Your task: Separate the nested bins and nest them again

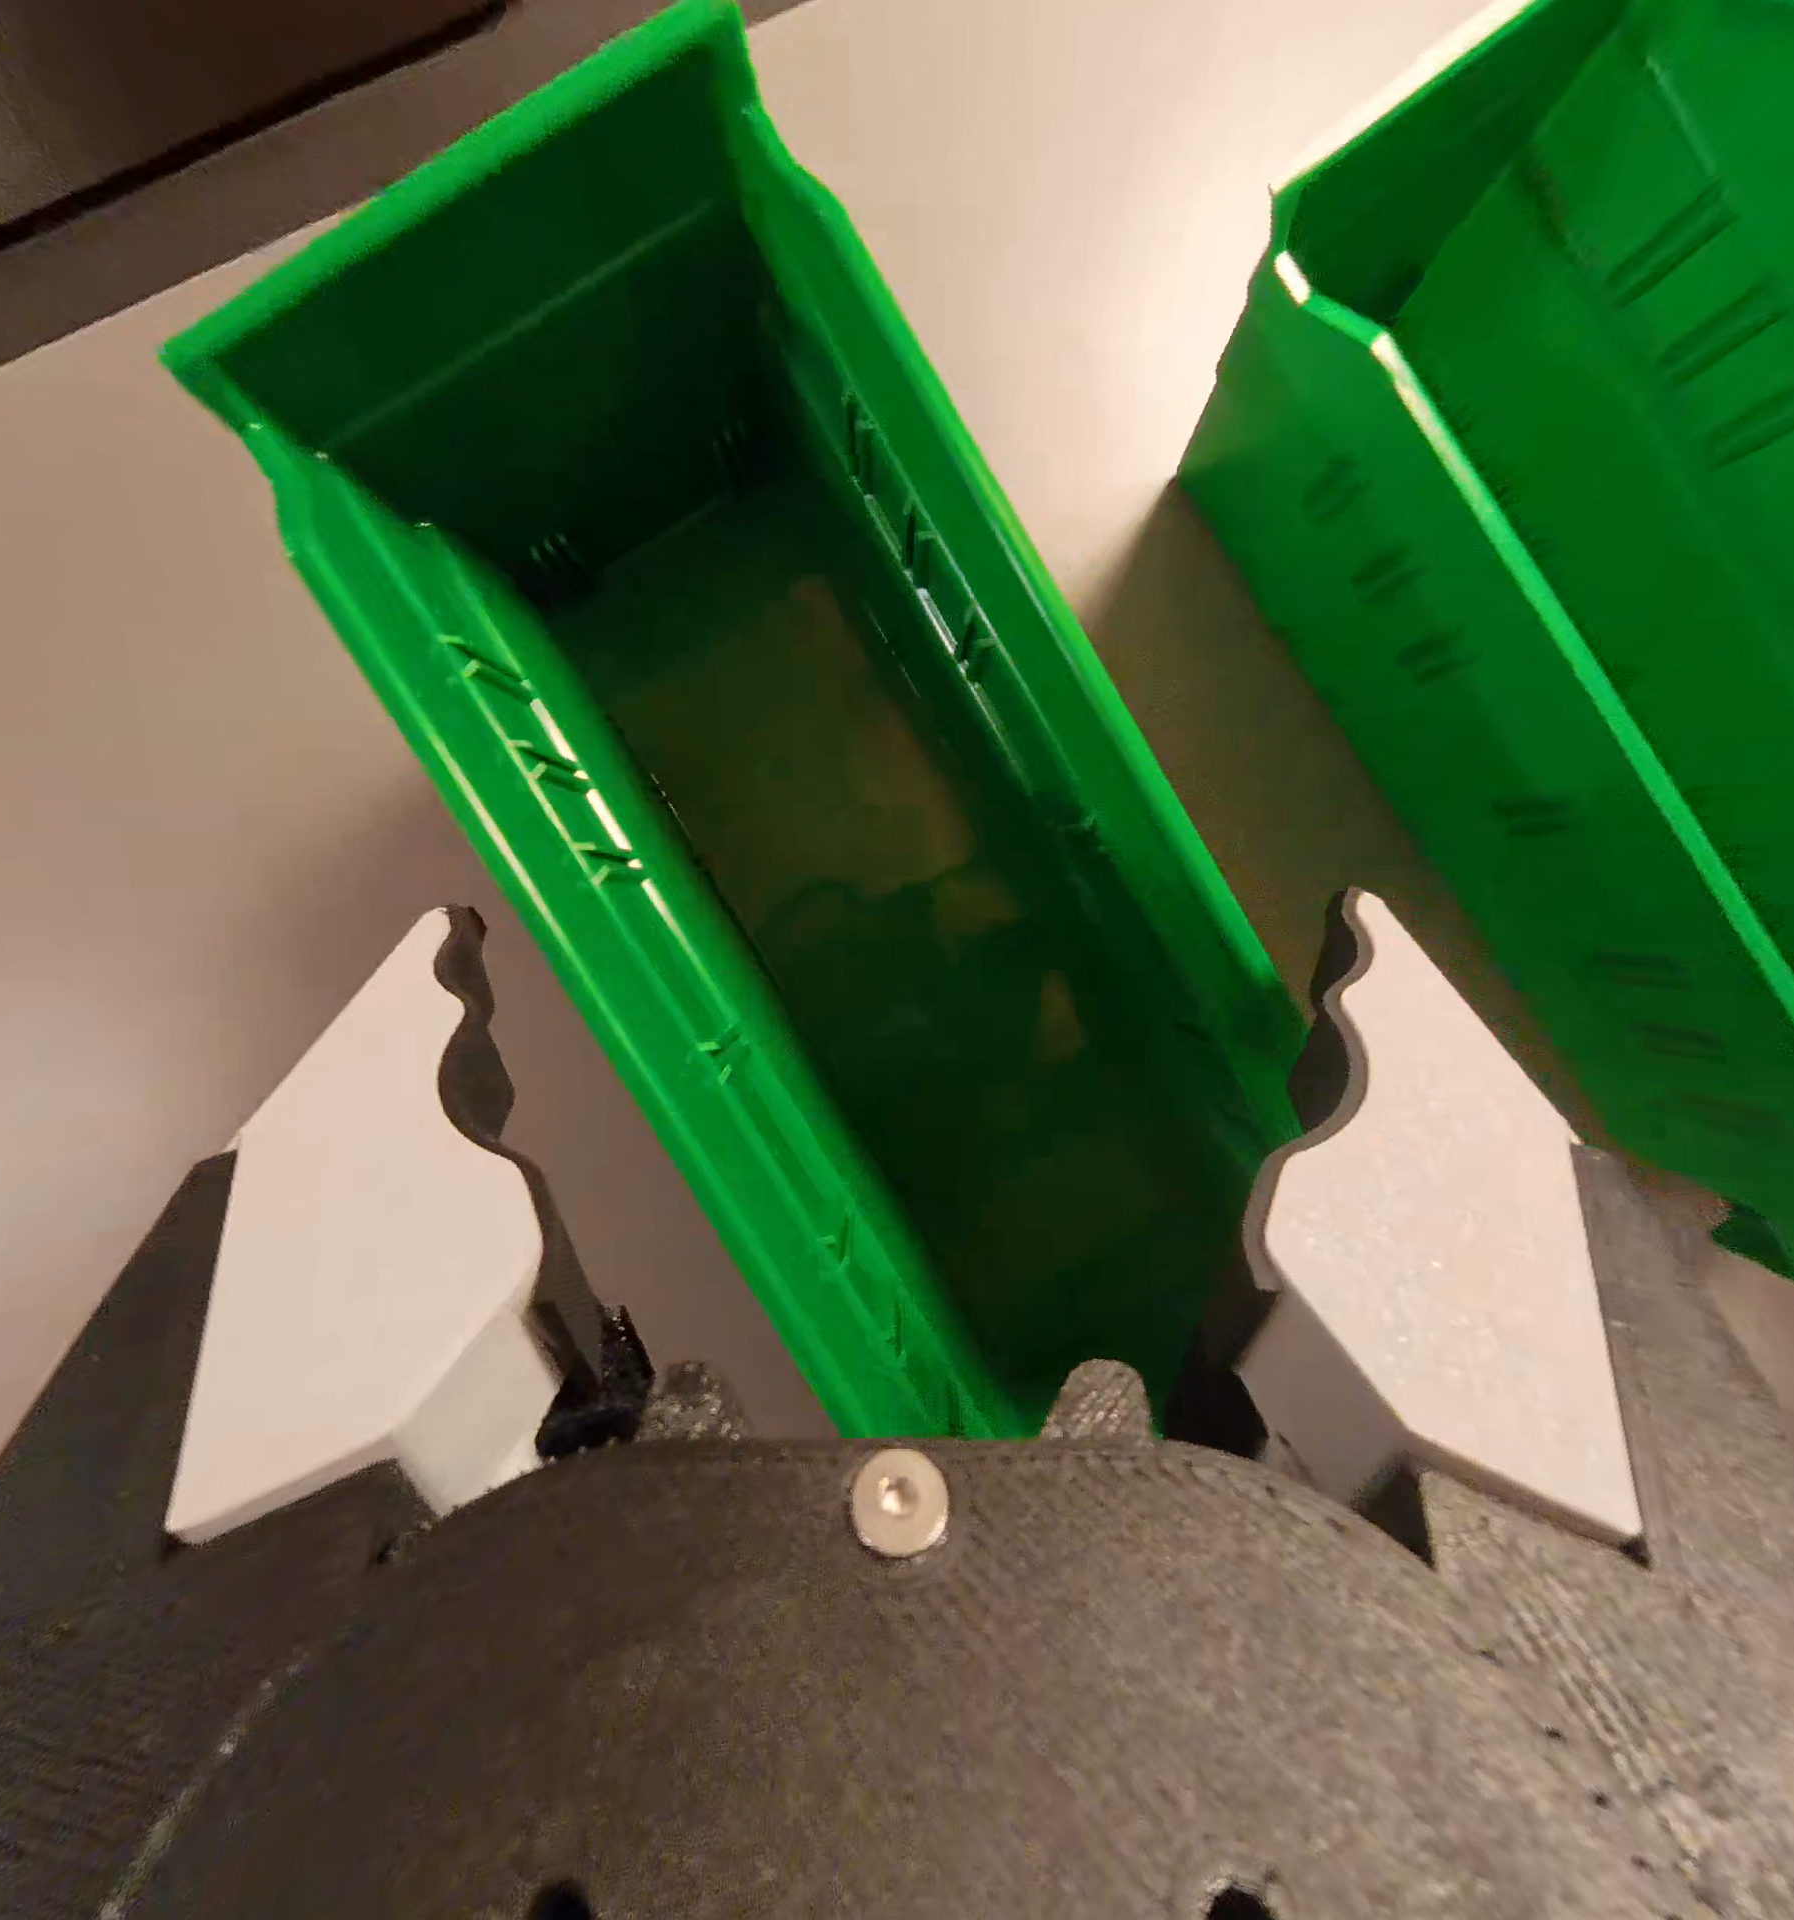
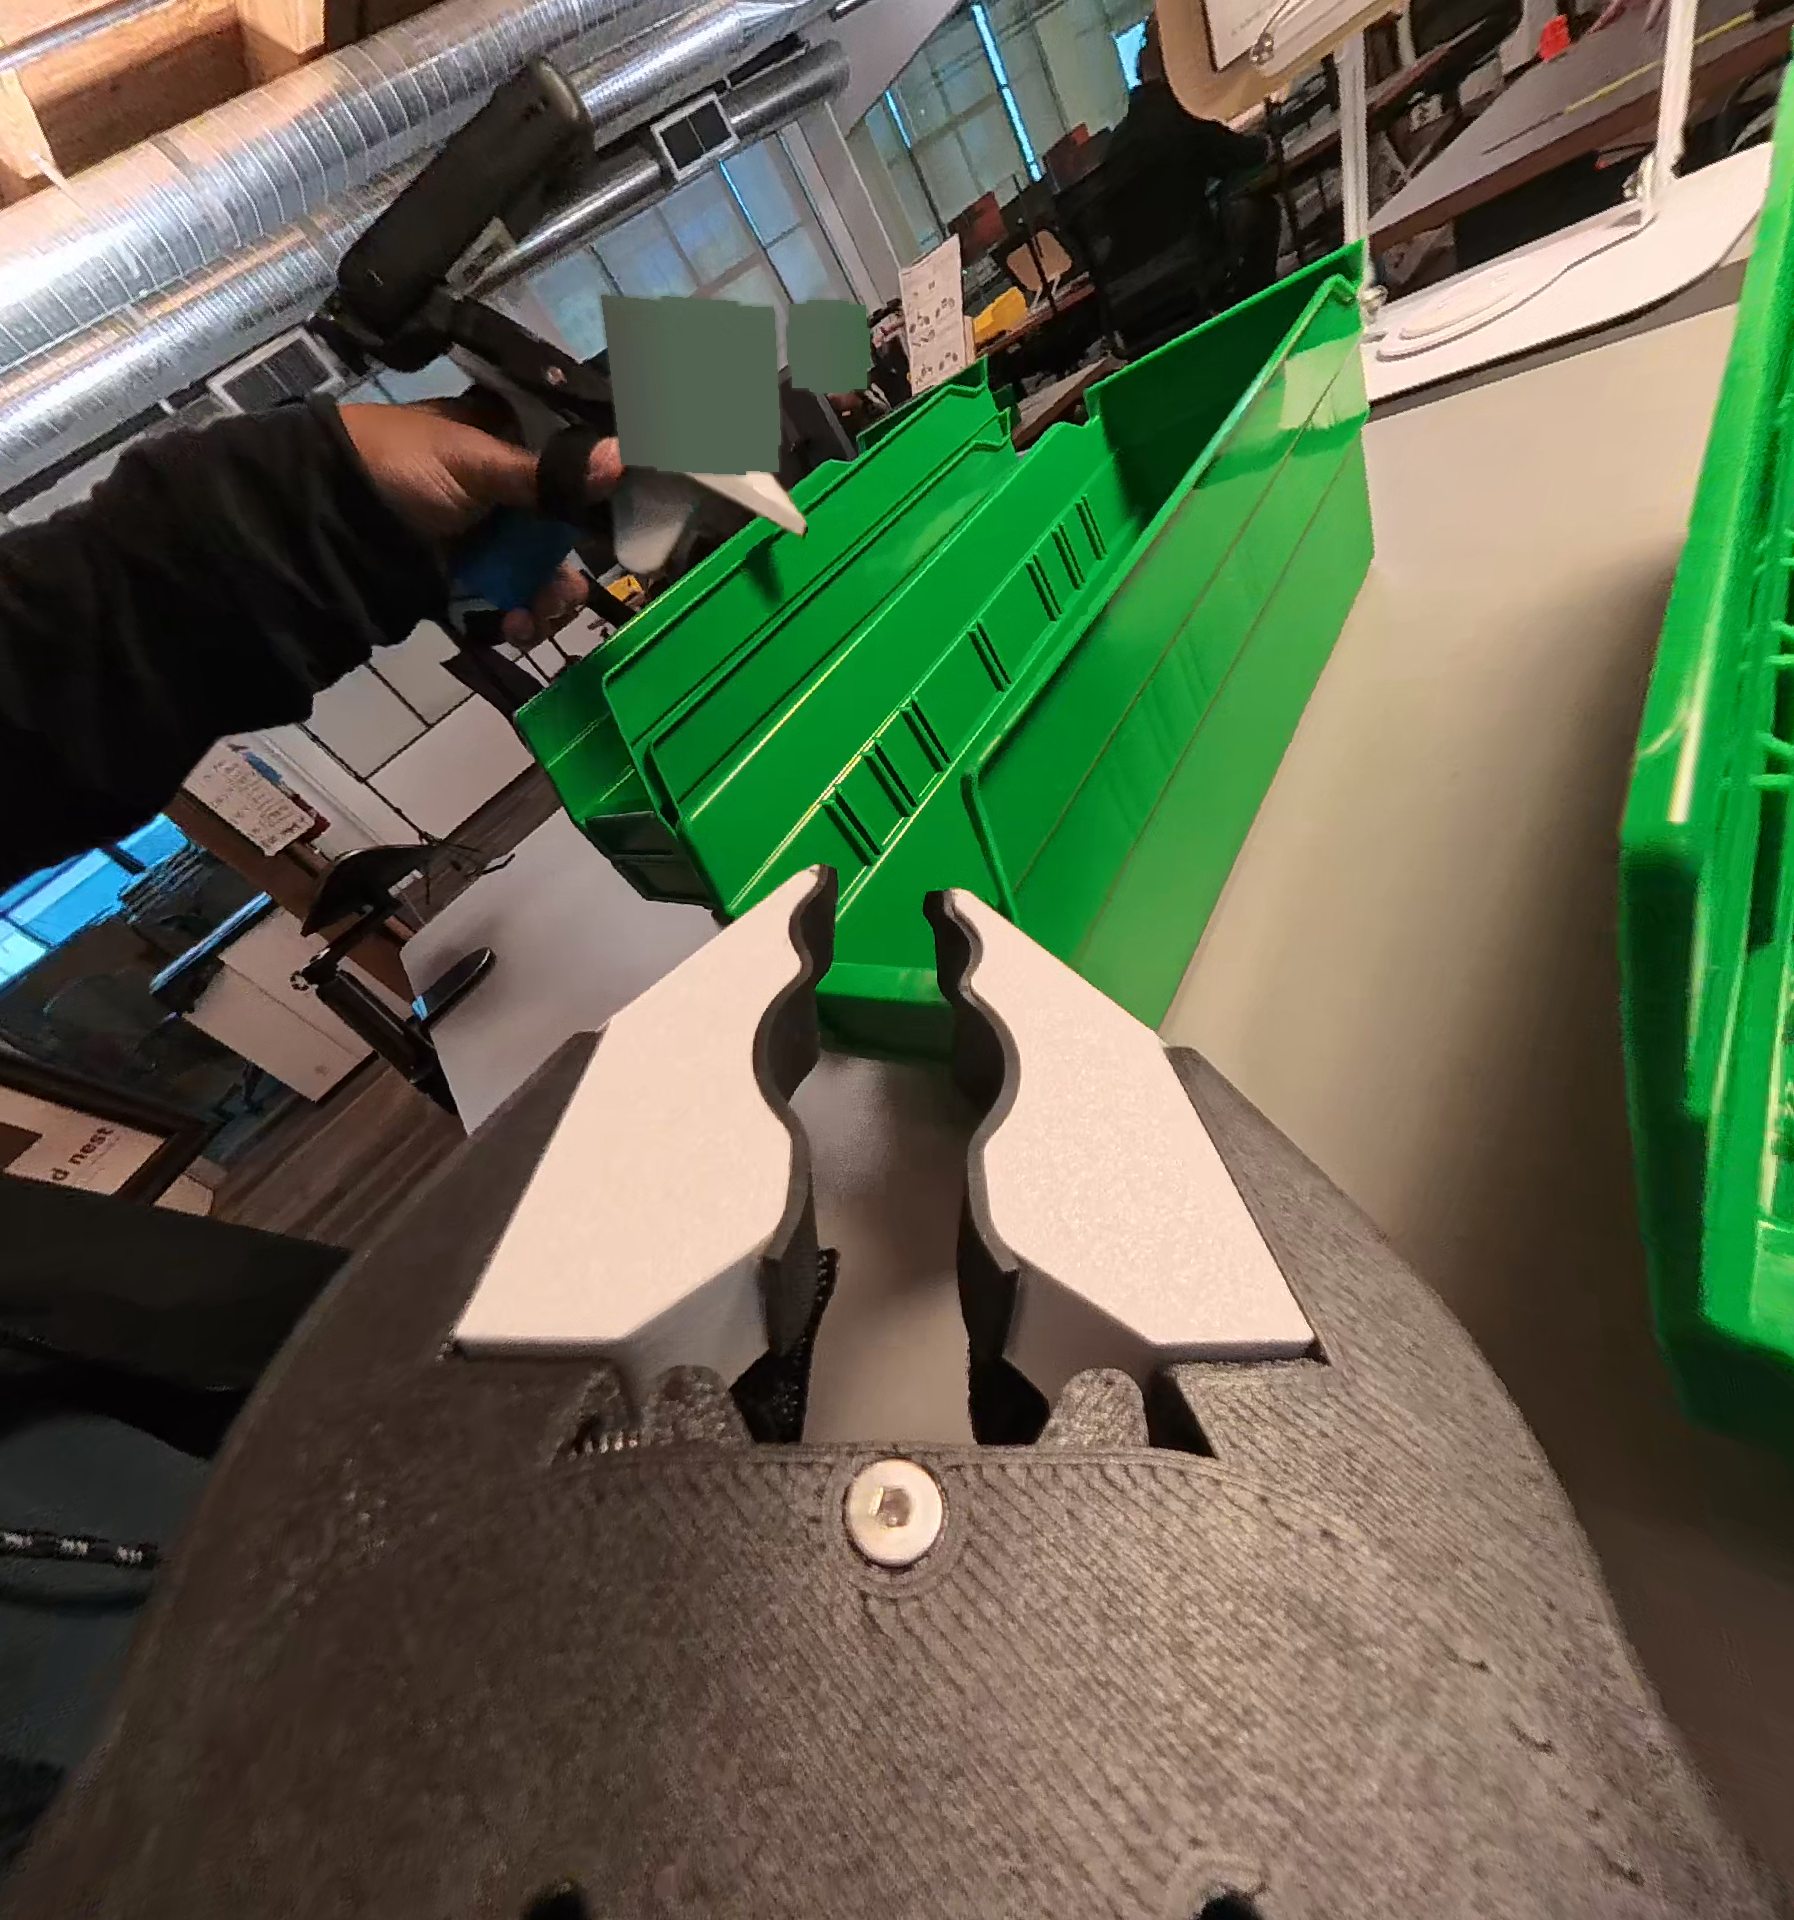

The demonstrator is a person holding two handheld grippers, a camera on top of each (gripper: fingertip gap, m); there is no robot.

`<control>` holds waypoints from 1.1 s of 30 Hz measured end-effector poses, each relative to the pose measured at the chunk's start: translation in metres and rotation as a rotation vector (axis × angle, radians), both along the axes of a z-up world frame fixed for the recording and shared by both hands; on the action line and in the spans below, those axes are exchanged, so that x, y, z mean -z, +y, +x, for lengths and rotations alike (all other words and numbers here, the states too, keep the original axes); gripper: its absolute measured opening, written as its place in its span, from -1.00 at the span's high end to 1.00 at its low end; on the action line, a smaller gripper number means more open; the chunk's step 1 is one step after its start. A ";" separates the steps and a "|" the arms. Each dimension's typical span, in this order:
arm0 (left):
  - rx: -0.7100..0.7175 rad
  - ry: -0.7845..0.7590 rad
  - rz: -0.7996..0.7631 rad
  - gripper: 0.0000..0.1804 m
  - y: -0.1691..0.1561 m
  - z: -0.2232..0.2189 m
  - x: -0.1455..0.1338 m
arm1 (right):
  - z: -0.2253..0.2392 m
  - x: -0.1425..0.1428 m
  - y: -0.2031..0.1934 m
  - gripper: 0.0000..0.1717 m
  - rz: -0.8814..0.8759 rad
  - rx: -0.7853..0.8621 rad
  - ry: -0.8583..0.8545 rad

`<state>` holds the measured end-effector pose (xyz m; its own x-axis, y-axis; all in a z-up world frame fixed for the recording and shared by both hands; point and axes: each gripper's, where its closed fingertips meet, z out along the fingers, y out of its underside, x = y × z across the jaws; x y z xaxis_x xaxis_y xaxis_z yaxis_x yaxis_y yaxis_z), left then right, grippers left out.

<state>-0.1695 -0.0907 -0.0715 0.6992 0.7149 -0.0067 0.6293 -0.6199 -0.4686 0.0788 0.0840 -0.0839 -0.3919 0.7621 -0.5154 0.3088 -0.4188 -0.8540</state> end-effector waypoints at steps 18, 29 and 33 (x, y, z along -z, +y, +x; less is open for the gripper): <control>-0.013 0.008 -0.048 -0.35 -0.005 0.000 0.006 | 0.000 0.000 0.001 0.76 -0.018 -0.005 -0.001; -0.011 0.002 -0.031 -0.22 -0.008 0.001 -0.002 | -0.001 0.001 0.001 0.75 -0.014 -0.005 -0.005; -0.006 0.010 -0.026 -0.21 -0.010 0.000 -0.014 | -0.001 0.001 0.000 0.76 -0.015 -0.008 -0.005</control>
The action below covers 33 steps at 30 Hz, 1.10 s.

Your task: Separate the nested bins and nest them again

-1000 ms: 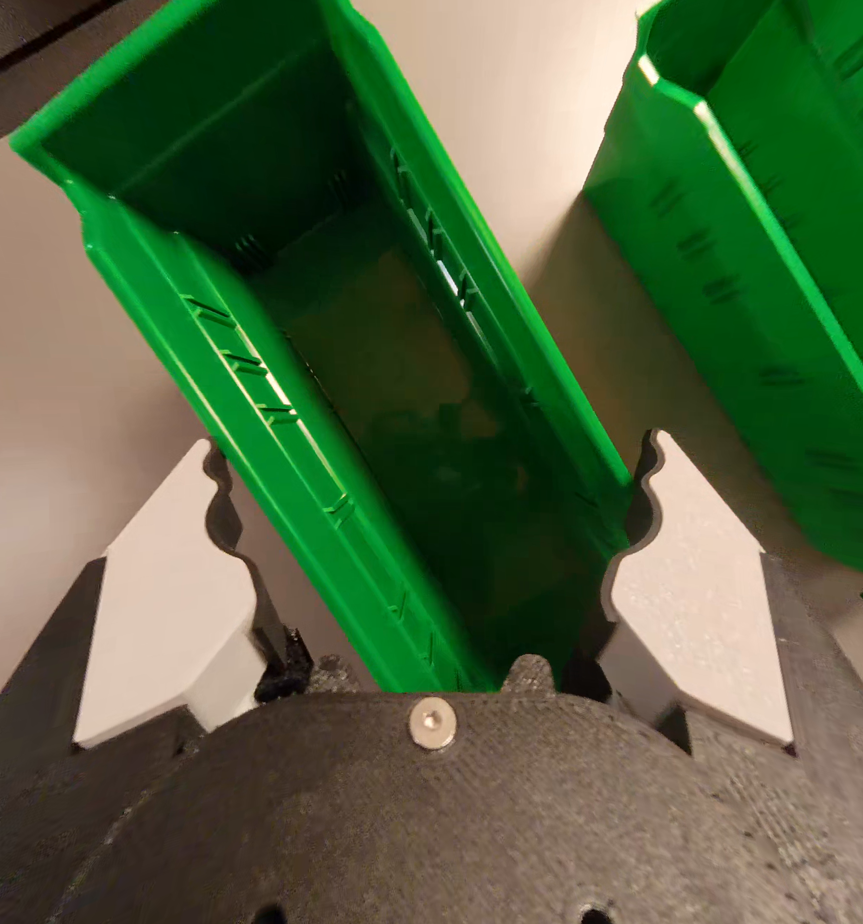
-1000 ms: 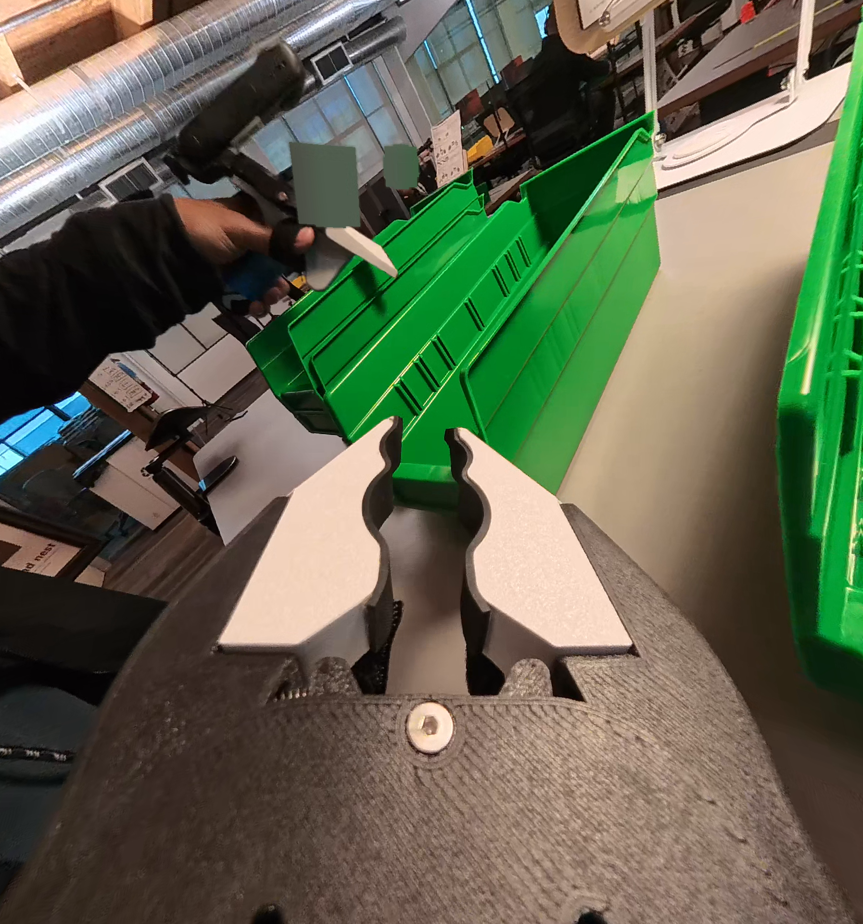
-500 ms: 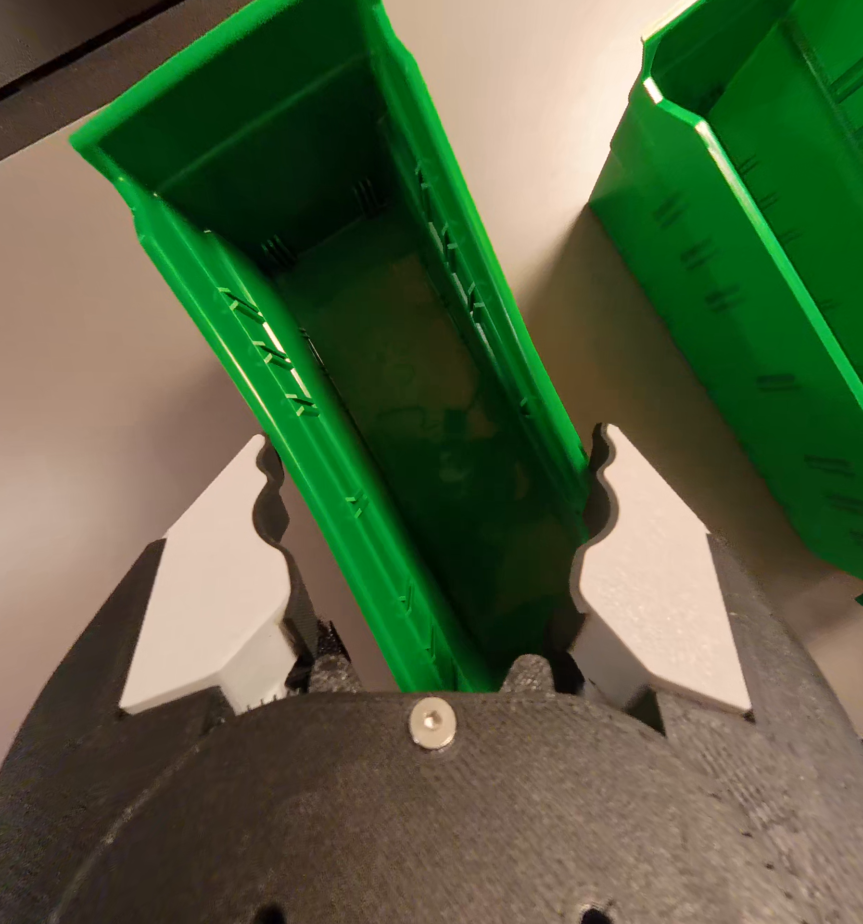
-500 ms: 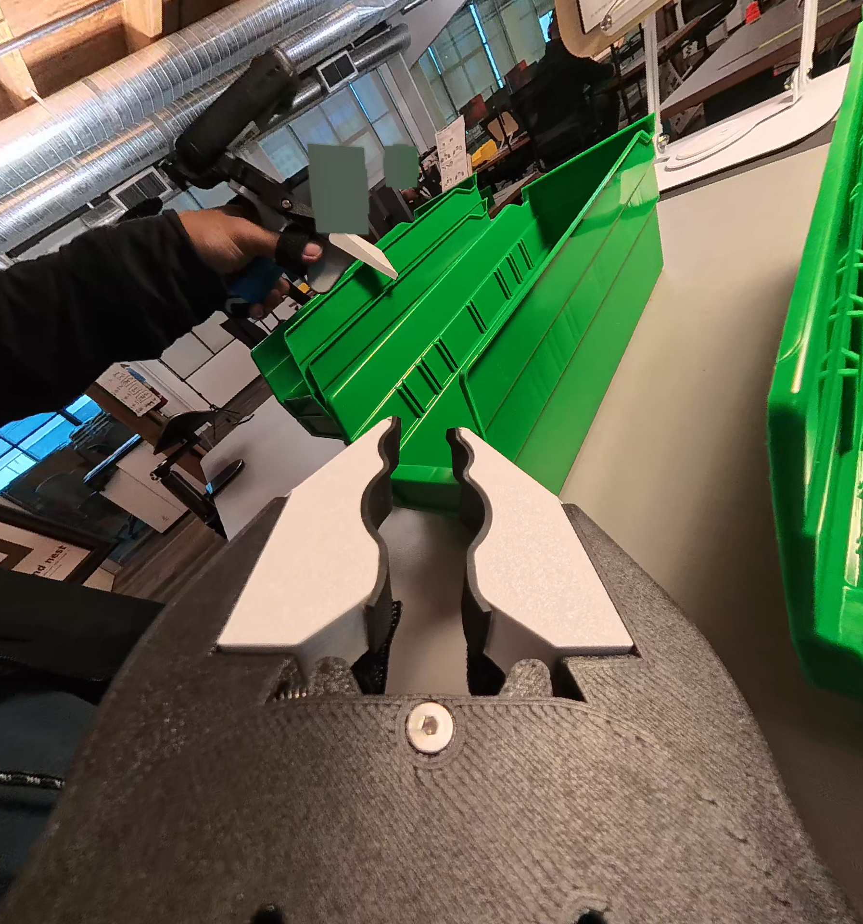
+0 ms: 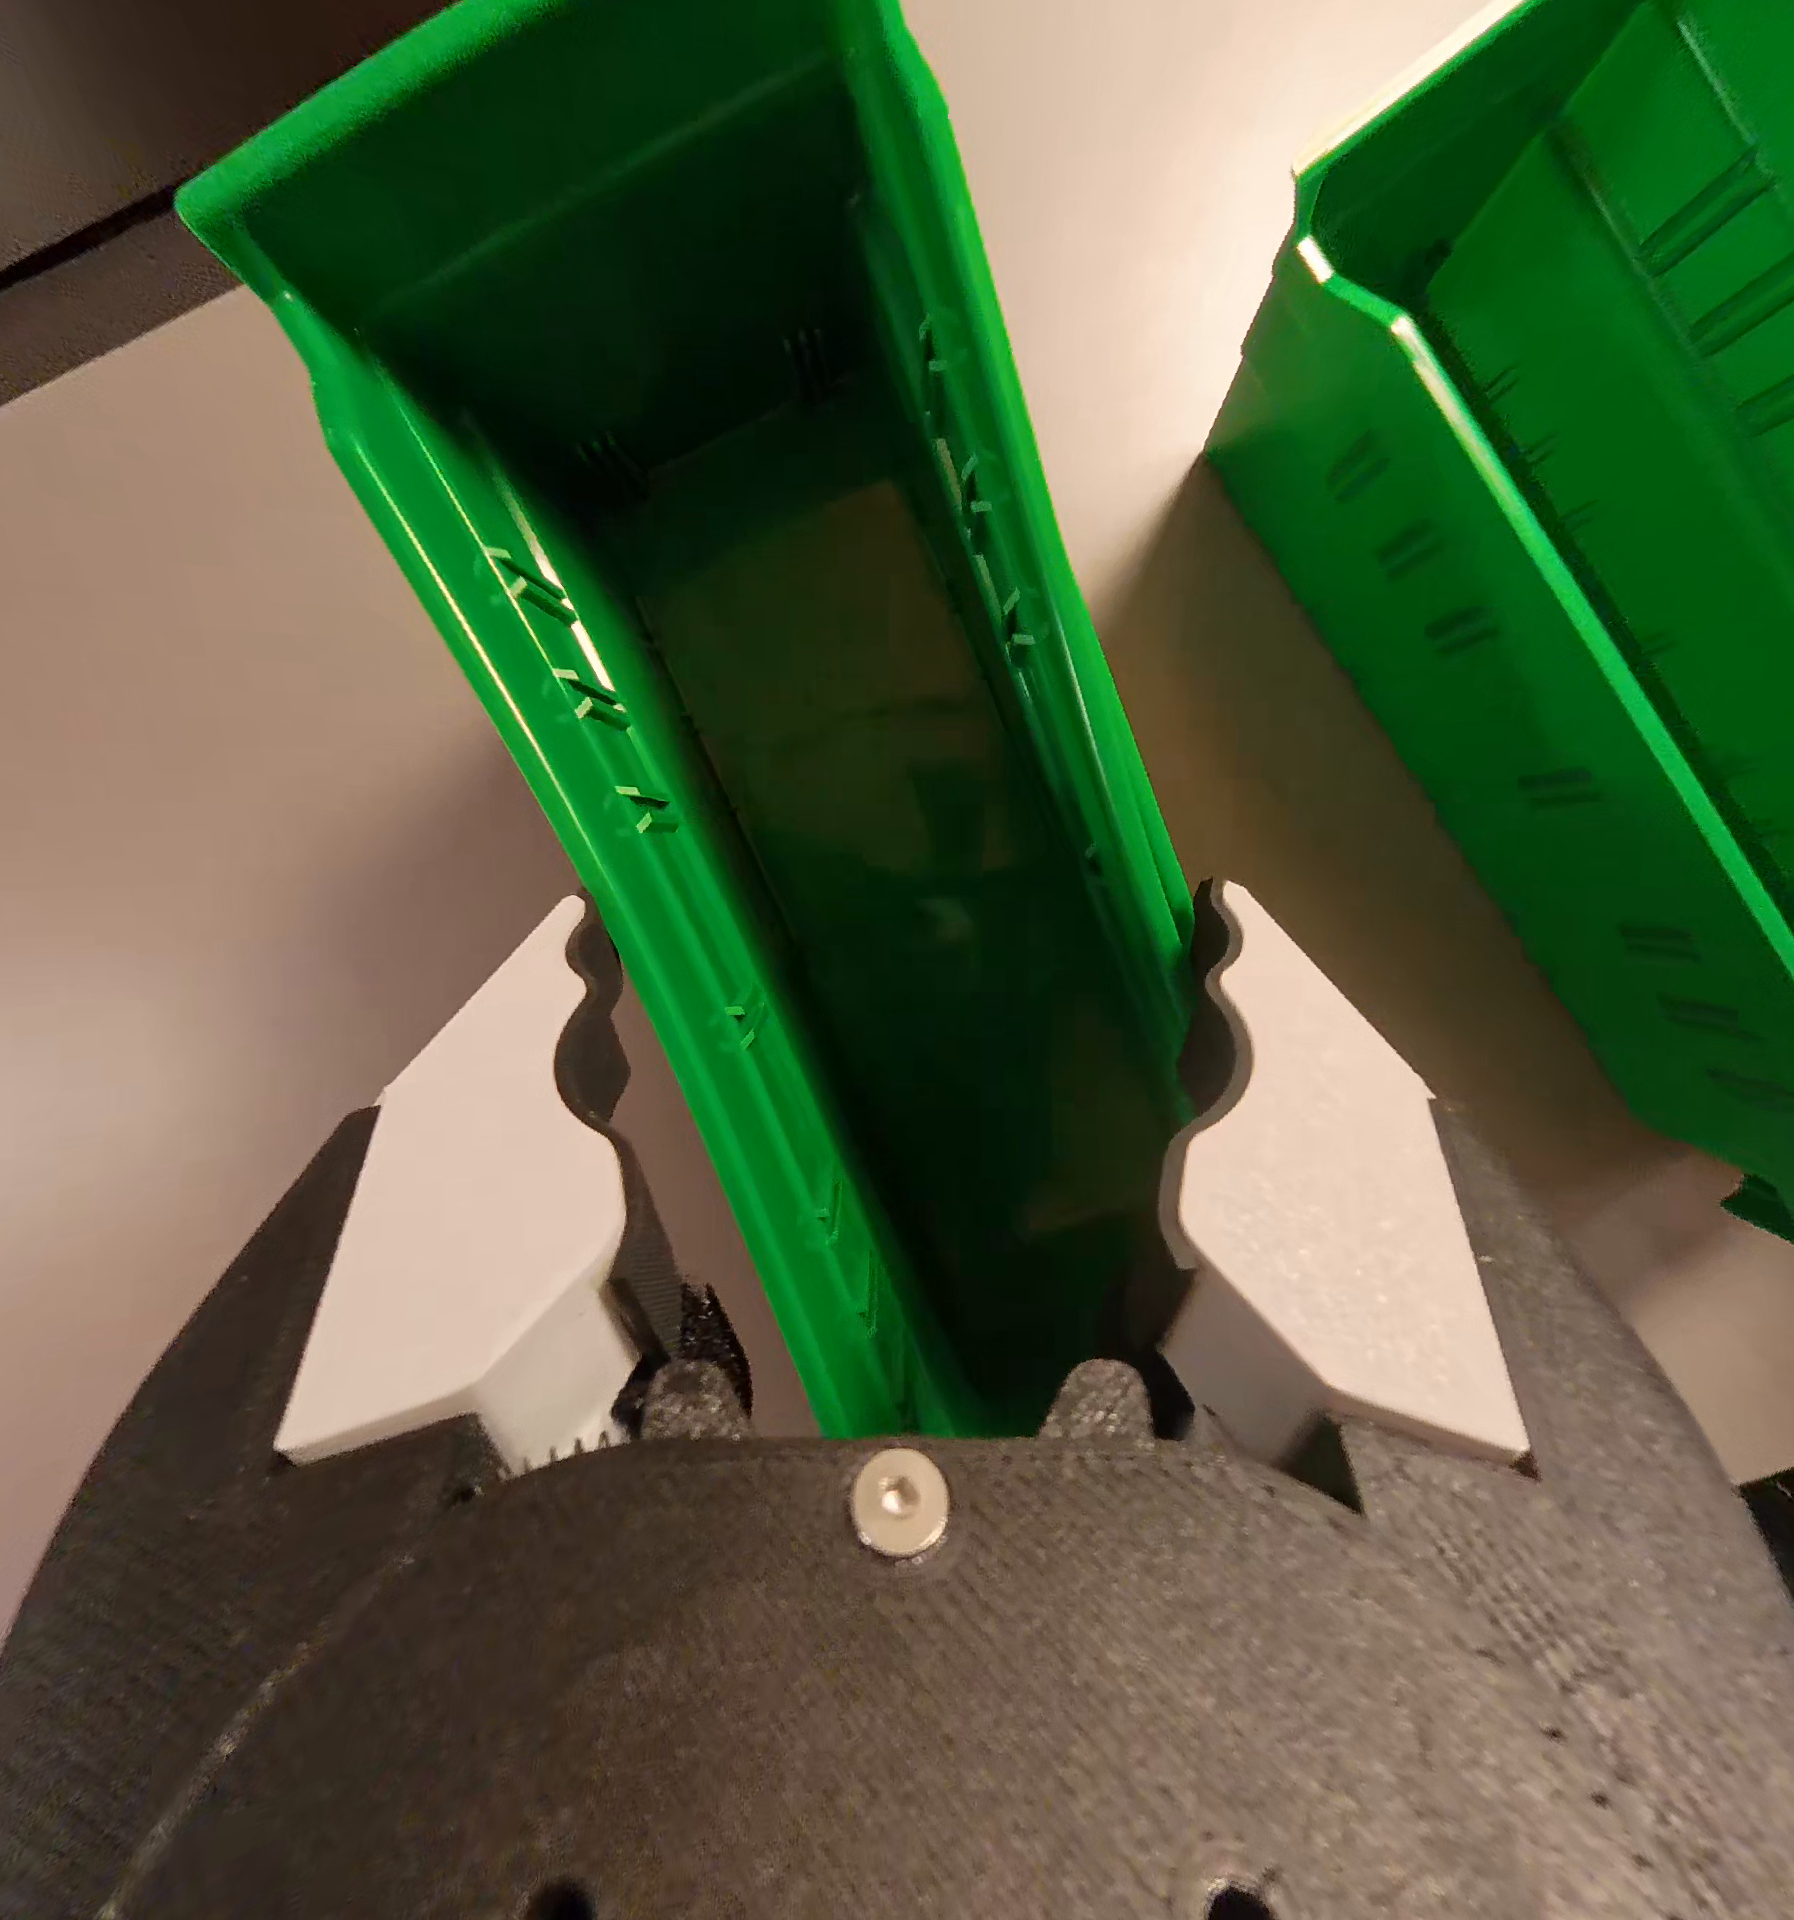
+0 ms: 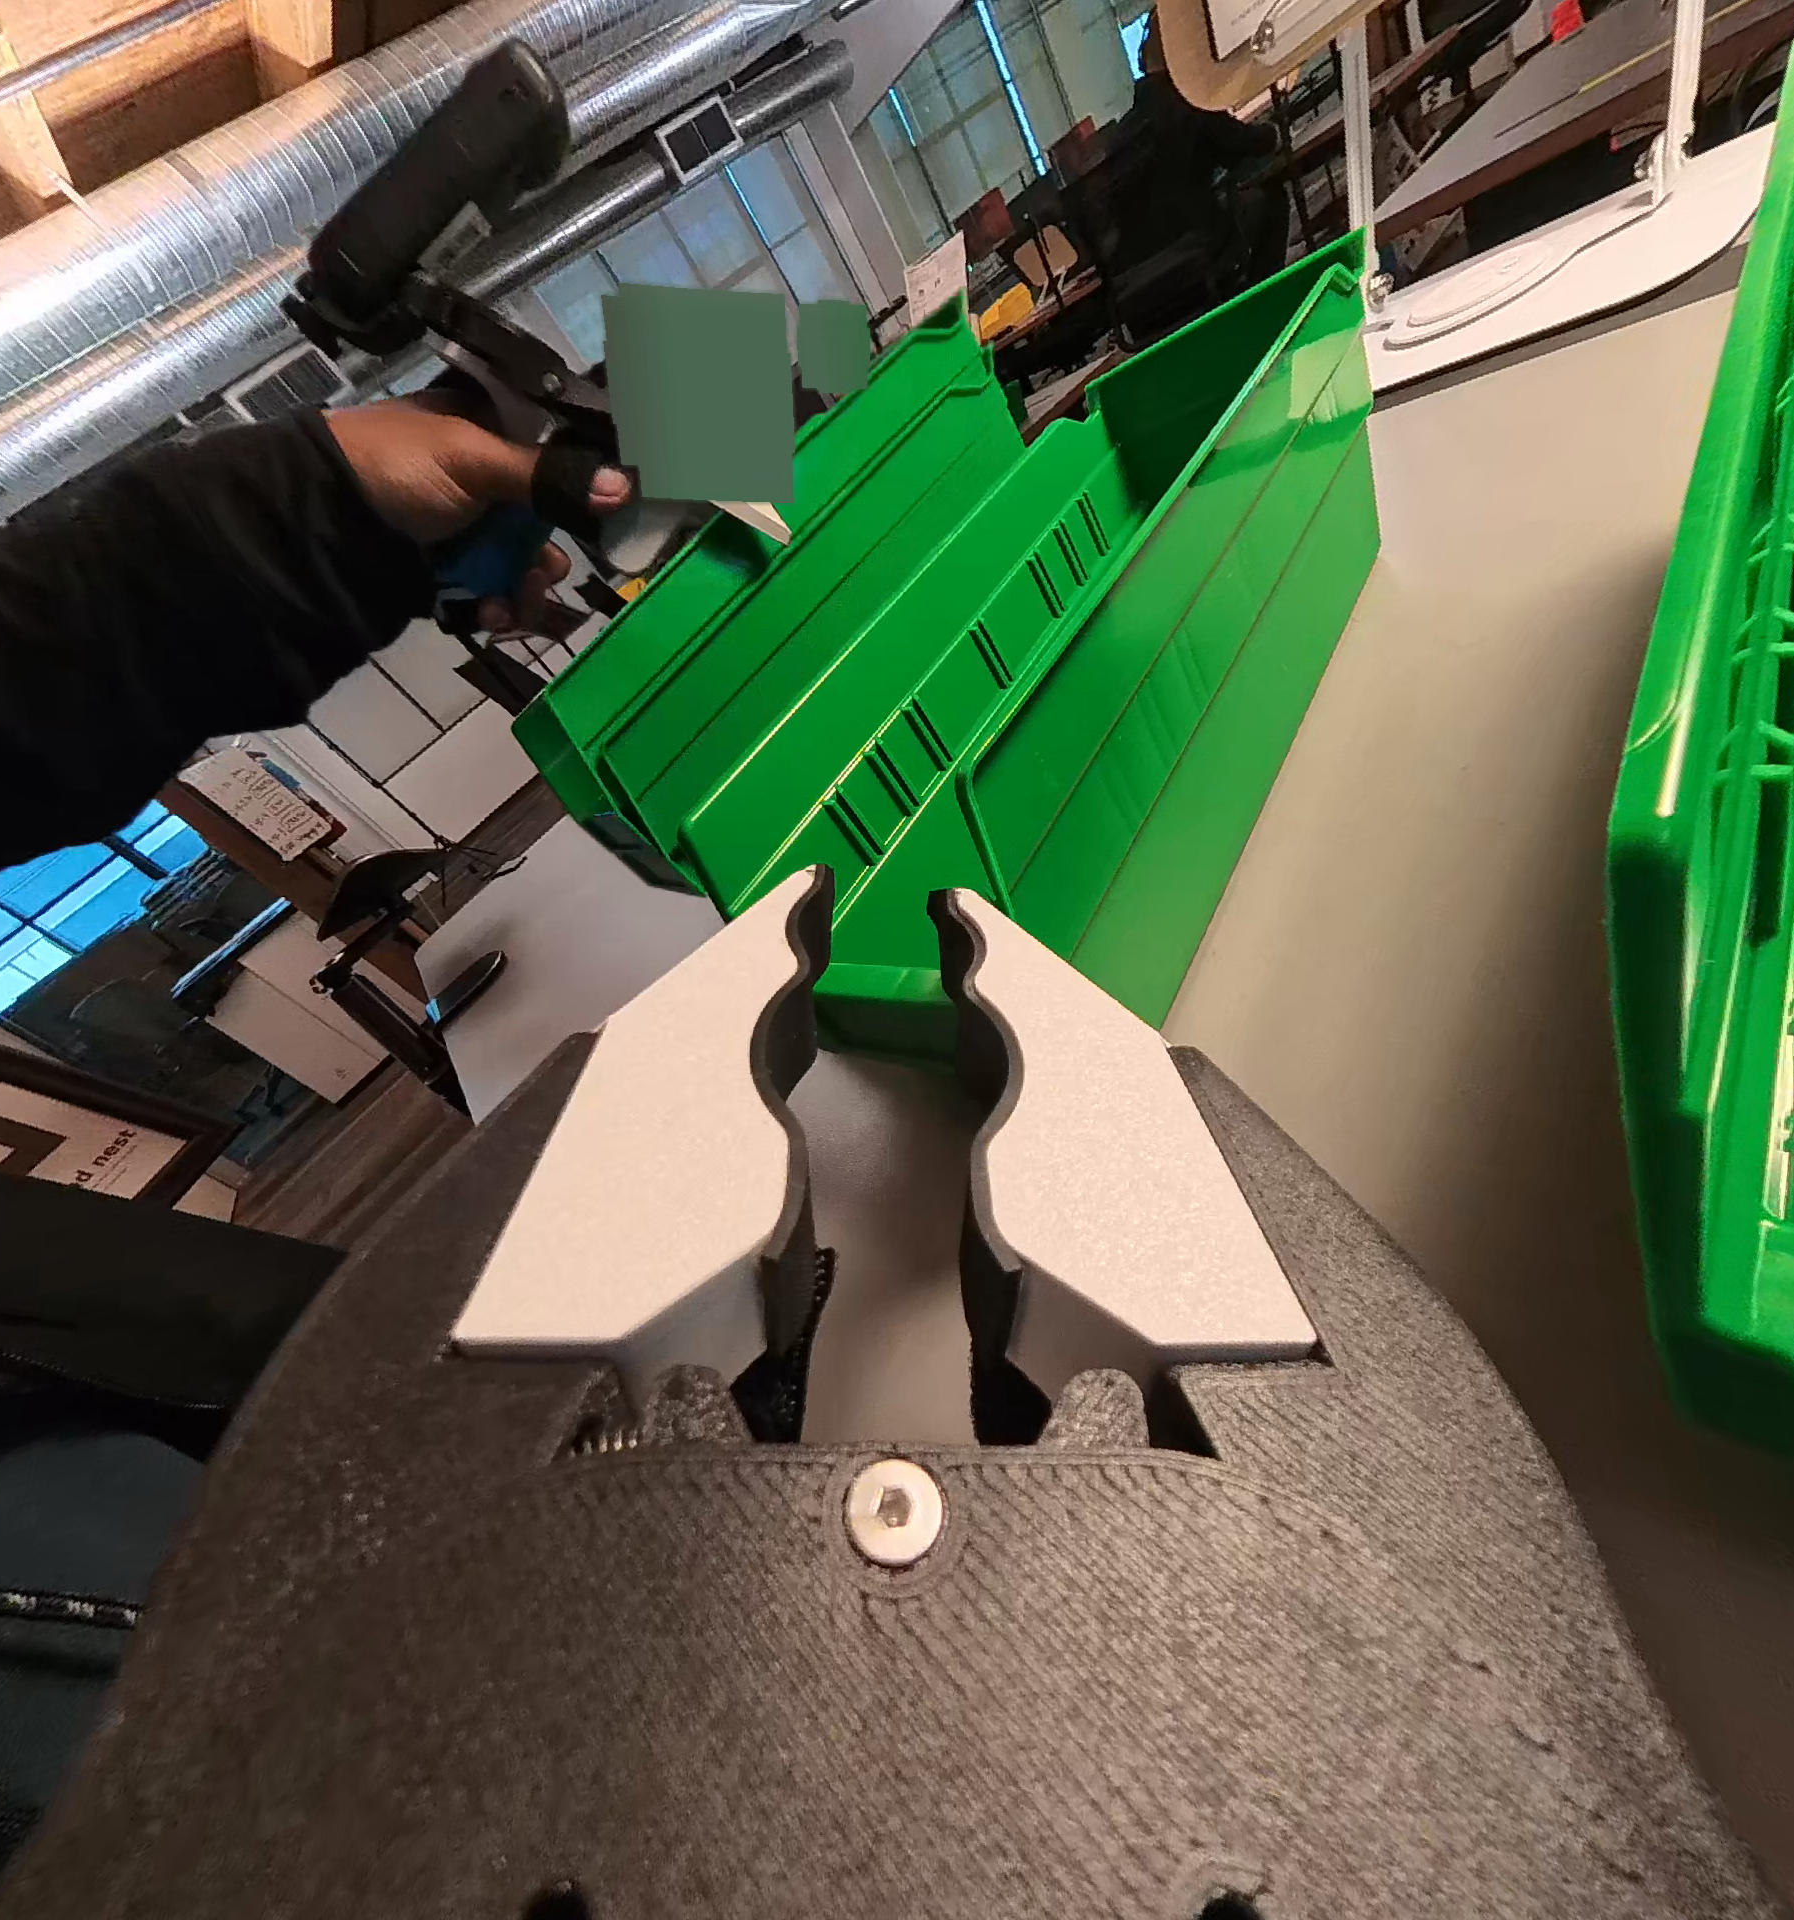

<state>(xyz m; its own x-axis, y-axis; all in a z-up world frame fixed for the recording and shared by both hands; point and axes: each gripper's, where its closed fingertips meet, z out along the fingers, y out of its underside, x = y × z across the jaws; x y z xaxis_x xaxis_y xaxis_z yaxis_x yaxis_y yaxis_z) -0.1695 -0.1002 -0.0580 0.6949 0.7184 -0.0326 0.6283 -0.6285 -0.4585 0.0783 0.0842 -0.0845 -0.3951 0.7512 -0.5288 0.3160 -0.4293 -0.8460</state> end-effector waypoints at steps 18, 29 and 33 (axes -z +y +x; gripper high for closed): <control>0.045 -0.002 -0.006 -0.16 -0.012 0.012 -0.023 | 0.000 0.000 -0.001 0.76 0.005 -0.001 0.001; 0.054 0.002 -0.012 -0.13 -0.019 0.014 -0.029 | 0.001 -0.001 0.000 0.76 0.004 -0.001 0.004; 0.057 -0.025 -0.039 -0.11 -0.024 0.019 -0.021 | 0.001 -0.001 0.000 0.76 0.003 -0.001 0.005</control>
